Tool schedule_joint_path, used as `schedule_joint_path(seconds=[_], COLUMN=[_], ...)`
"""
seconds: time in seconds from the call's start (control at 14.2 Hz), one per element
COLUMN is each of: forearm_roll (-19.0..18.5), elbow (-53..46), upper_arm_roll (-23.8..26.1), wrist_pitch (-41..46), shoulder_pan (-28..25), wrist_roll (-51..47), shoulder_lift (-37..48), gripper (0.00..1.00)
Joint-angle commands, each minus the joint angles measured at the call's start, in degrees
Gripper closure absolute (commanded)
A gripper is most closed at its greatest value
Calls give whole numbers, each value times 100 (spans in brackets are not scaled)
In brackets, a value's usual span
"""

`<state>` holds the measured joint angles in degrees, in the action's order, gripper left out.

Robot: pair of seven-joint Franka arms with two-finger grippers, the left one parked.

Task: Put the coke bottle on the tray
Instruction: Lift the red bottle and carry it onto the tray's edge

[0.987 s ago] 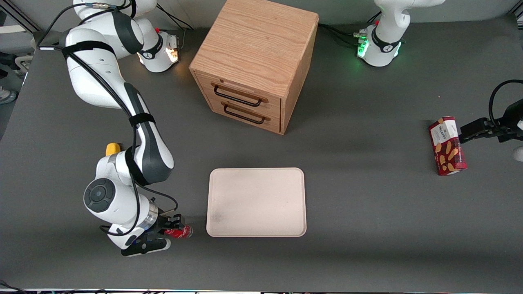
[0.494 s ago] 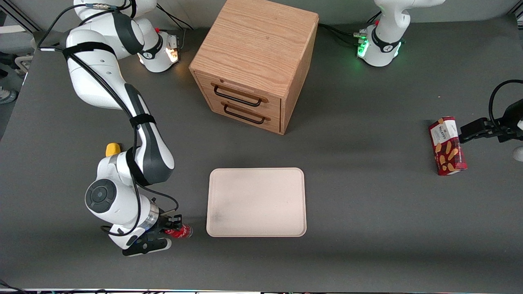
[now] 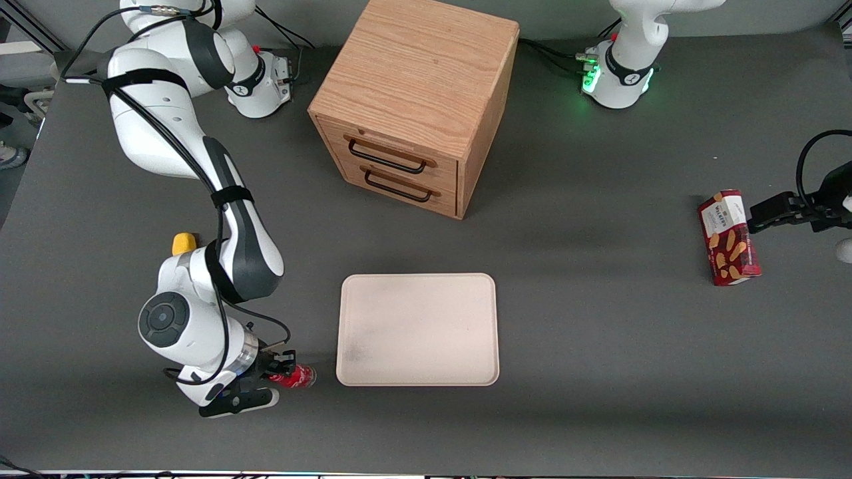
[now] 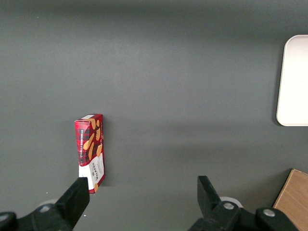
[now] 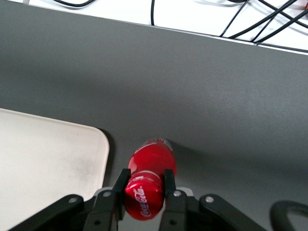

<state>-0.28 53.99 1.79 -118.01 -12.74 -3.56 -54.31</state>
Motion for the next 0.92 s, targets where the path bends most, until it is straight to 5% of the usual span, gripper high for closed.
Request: schedule_joint_path(seconds=[0.0, 0.85], forearm_roll=[37, 64], elbow=[-11, -90], upper_arm_roll=[5, 32], wrist_pitch=[-12, 1447], shoulder_pan=[-1, 8], wrist_roll=[198, 339], shoulder_lift=[69, 1501], gripper=[100, 100])
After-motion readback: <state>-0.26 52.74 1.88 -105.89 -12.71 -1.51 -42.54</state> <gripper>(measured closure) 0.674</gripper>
